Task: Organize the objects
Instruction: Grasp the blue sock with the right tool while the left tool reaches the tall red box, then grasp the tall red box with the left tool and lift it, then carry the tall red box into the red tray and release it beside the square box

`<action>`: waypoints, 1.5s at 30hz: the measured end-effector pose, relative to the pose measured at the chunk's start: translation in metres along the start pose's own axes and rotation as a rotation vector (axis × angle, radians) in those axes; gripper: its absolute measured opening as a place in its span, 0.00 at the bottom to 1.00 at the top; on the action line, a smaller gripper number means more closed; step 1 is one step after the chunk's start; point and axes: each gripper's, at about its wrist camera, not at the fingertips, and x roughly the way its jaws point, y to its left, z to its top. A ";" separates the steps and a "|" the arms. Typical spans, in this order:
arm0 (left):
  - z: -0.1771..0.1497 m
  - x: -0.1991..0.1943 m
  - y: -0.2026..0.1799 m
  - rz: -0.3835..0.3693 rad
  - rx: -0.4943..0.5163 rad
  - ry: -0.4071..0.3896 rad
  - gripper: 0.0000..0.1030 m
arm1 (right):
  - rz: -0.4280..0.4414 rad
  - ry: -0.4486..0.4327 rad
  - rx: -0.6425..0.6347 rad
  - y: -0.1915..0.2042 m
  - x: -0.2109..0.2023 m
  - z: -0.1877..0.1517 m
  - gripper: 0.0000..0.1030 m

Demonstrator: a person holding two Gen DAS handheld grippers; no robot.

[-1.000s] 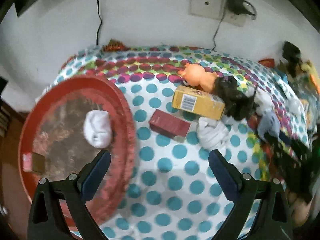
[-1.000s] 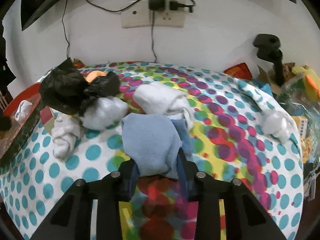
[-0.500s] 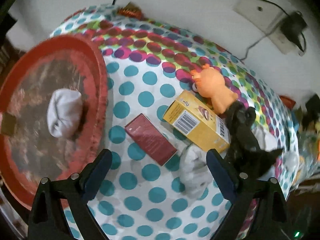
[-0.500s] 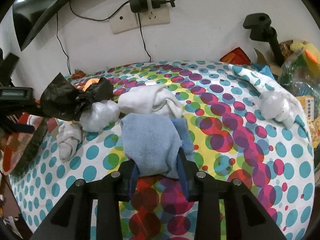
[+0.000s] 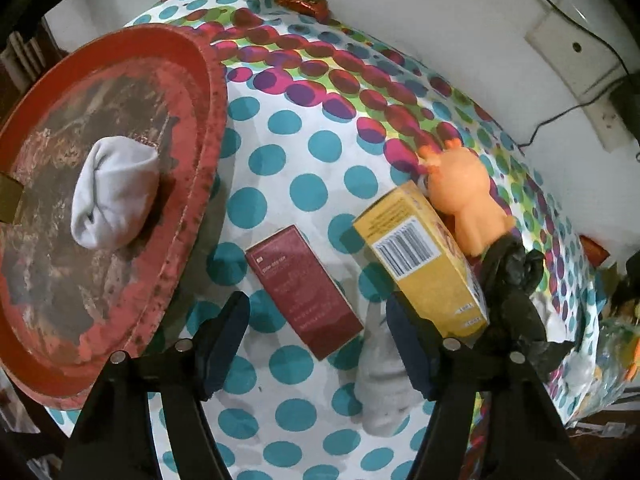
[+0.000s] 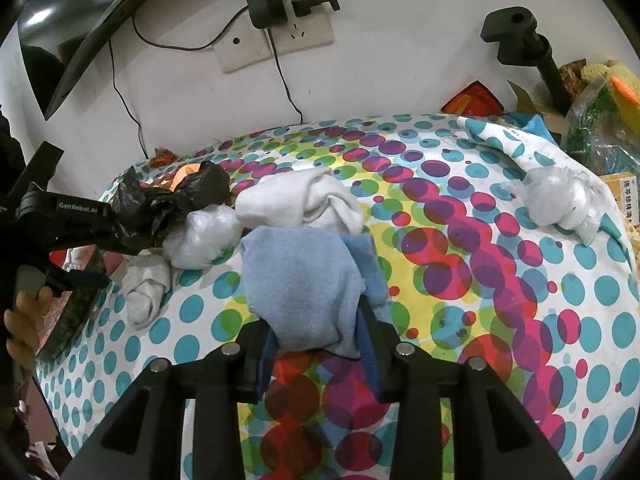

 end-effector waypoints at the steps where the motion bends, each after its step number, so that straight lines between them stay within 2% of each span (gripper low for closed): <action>1: 0.001 0.002 0.001 -0.003 -0.007 0.006 0.65 | -0.001 0.000 -0.001 0.000 0.000 0.000 0.36; 5: -0.001 0.003 0.004 -0.021 -0.039 0.000 0.64 | 0.000 0.001 0.001 0.001 0.000 0.000 0.36; 6: -0.001 0.004 0.004 -0.023 -0.038 -0.004 0.61 | 0.000 0.001 0.000 0.001 0.000 0.000 0.37; 7: -0.001 0.004 0.004 -0.022 -0.039 -0.007 0.53 | 0.000 0.001 0.000 0.001 0.000 0.000 0.37; 8: -0.001 0.004 0.004 -0.017 -0.039 -0.014 0.52 | 0.000 0.001 0.000 0.001 0.000 0.000 0.37; 10: -0.002 0.003 0.004 -0.027 -0.035 -0.014 0.40 | -0.001 0.002 0.000 0.001 0.000 0.000 0.37; 12: -0.002 0.003 0.003 -0.033 -0.026 -0.016 0.36 | -0.002 0.002 0.001 0.001 0.000 0.000 0.37; 13: -0.002 0.003 0.003 -0.043 -0.023 -0.017 0.29 | -0.002 0.002 0.000 0.002 0.000 0.000 0.37; 14: -0.003 0.004 0.003 -0.046 -0.018 -0.014 0.26 | -0.002 0.002 0.000 0.002 0.000 0.000 0.37; 22: -0.012 -0.003 0.003 -0.066 0.045 -0.019 0.26 | -0.005 0.001 -0.002 0.002 0.000 0.001 0.37; 39: -0.057 -0.047 0.000 0.010 0.334 -0.143 0.26 | -0.064 -0.003 -0.048 0.010 -0.004 0.001 0.35; 45: -0.063 -0.063 0.008 0.015 0.379 -0.171 0.26 | -0.097 -0.003 -0.075 0.018 -0.004 0.000 0.35</action>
